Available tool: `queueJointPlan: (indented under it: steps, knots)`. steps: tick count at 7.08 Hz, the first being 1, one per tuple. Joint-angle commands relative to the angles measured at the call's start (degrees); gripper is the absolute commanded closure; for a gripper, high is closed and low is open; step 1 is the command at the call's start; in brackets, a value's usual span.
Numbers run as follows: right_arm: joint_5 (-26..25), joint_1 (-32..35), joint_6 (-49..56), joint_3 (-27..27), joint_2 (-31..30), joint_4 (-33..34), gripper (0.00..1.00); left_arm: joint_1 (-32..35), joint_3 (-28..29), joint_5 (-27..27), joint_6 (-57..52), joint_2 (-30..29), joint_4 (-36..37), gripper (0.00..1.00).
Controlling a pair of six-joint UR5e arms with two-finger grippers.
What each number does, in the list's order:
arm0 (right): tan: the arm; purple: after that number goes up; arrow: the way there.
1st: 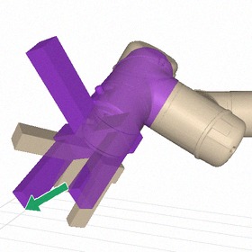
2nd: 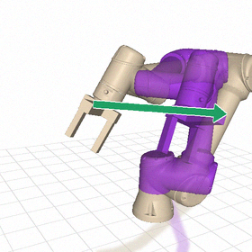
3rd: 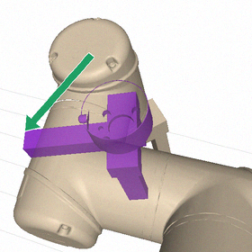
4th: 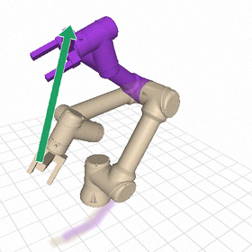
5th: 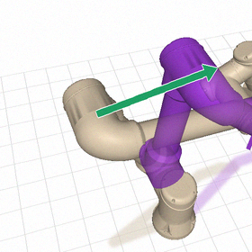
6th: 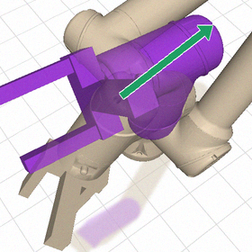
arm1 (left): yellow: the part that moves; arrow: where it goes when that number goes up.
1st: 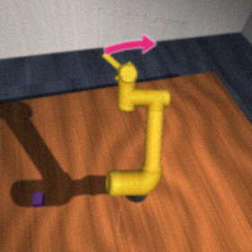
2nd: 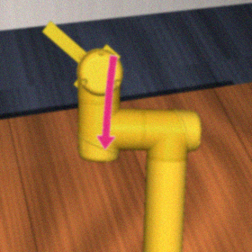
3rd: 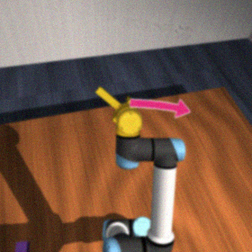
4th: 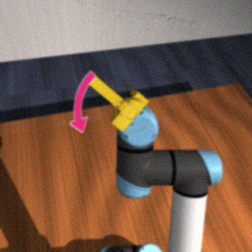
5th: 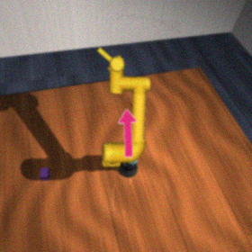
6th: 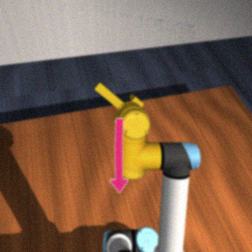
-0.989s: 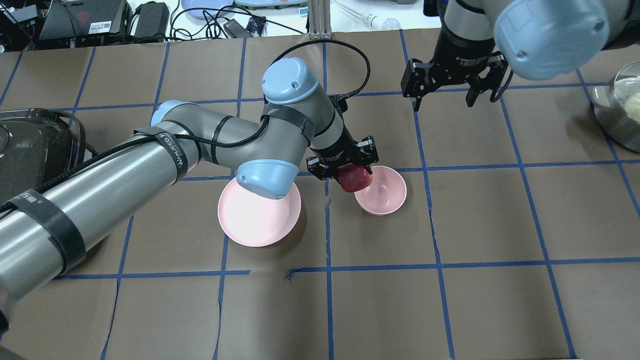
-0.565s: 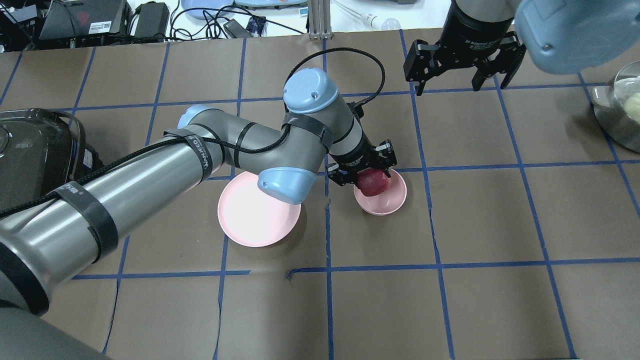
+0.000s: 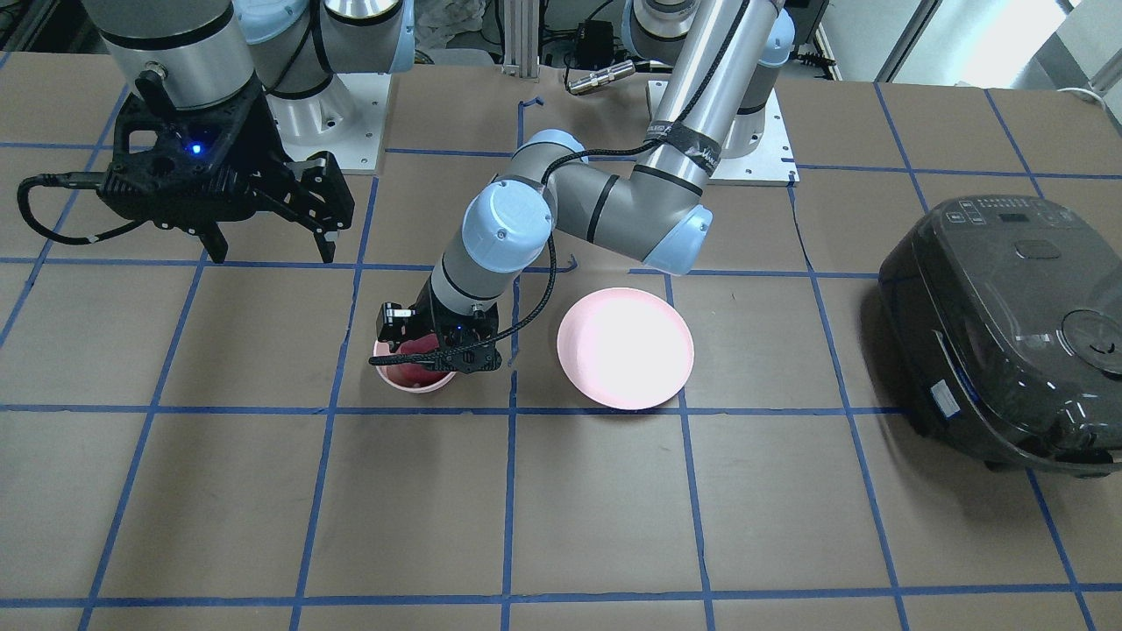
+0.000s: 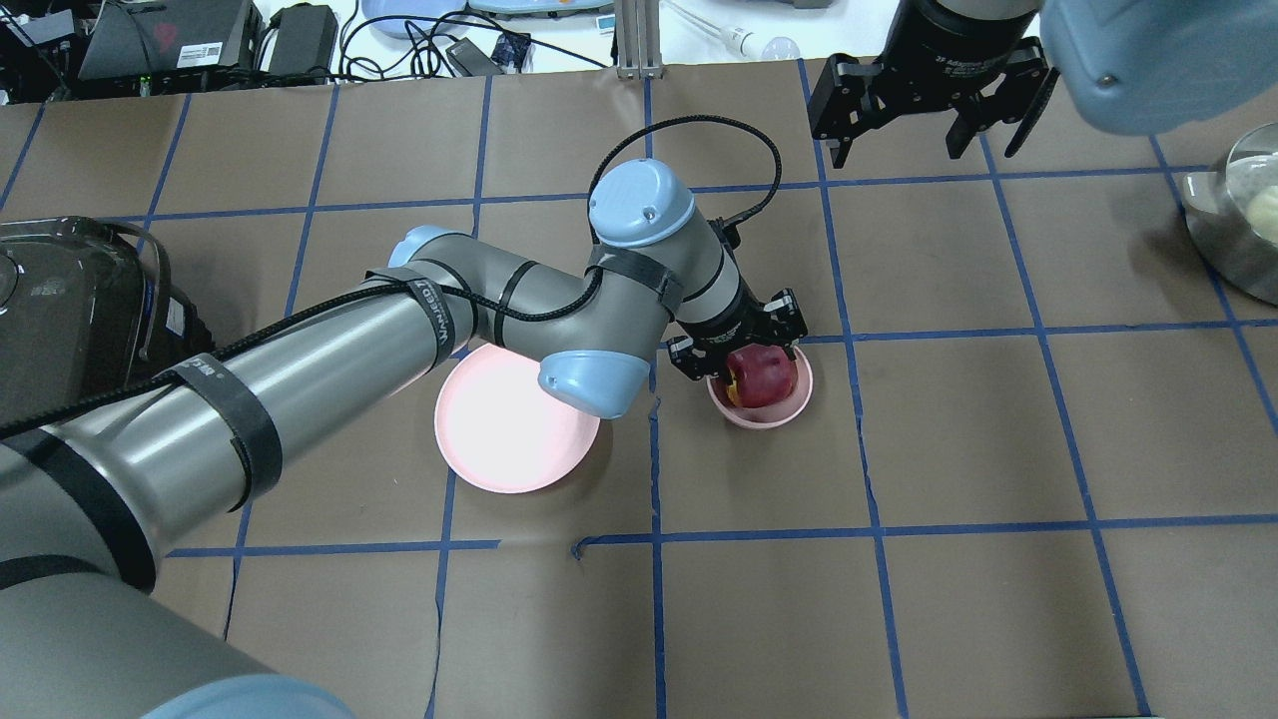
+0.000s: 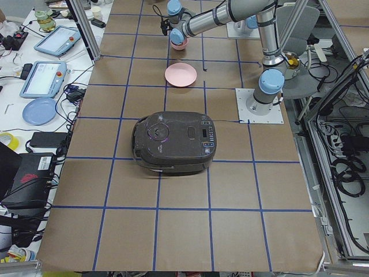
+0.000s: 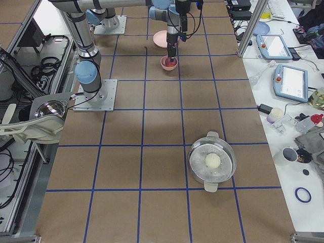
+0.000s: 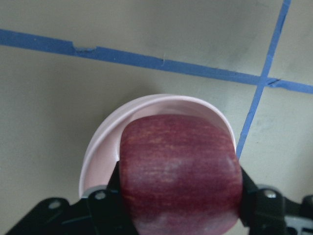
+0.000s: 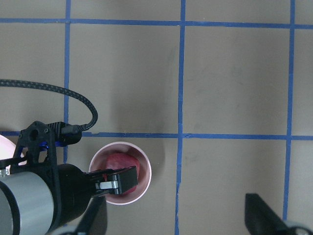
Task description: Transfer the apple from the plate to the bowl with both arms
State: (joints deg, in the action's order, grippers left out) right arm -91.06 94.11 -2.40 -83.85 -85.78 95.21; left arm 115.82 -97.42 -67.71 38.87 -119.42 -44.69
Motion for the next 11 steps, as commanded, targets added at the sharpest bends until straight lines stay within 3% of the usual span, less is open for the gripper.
queueJointPlan:
  steps: [1, 2, 4, 5, 6, 7, 8, 10, 11]
  knots:
    - [-0.3, -0.3, 0.0, 0.0, 0.2, 0.1, 0.0, -0.8, 0.3, 2.5, -0.6, 1.0, 0.0, 0.0]
    - [-0.3, -0.3, 0.0, -0.1, 0.2, 0.1, 0.0, -1.9, 0.5, 2.7, -2.6, 2.1, 0.0, 0.0]
    - [-0.4, -0.3, 0.0, -0.1, 0.2, 0.1, 0.0, -8.8, -0.4, 2.3, -16.5, 8.9, -2.0, 0.0]
    - [-0.4, -0.3, 0.0, -0.1, 0.2, 0.1, 0.0, -12.2, -0.9, 2.1, -21.4, 12.4, -6.9, 0.0]
    - [-0.4, -0.4, 0.0, 0.0, 0.3, 0.1, 0.0, -15.3, -1.5, -0.6, -25.6, 16.5, -13.8, 0.0]
    - [-0.5, -0.4, 0.0, 0.0, 0.3, 0.1, 0.0, -18.7, -0.2, -7.2, -28.8, 21.0, -21.9, 0.0]
    - [-0.5, -0.5, 0.0, -0.1, 0.3, 0.1, 0.0, -22.4, 2.8, -17.4, -37.5, 24.5, -33.2, 0.0]
    - [-0.4, -0.5, 0.0, 0.0, 0.3, 0.1, 0.0, -26.9, 10.7, -19.4, -38.1, 27.0, -41.8, 0.0]
    - [-0.5, -0.5, 0.0, 0.0, 0.2, 0.1, 0.0, -26.9, 12.0, -23.4, -37.3, 28.6, -45.6, 0.0]
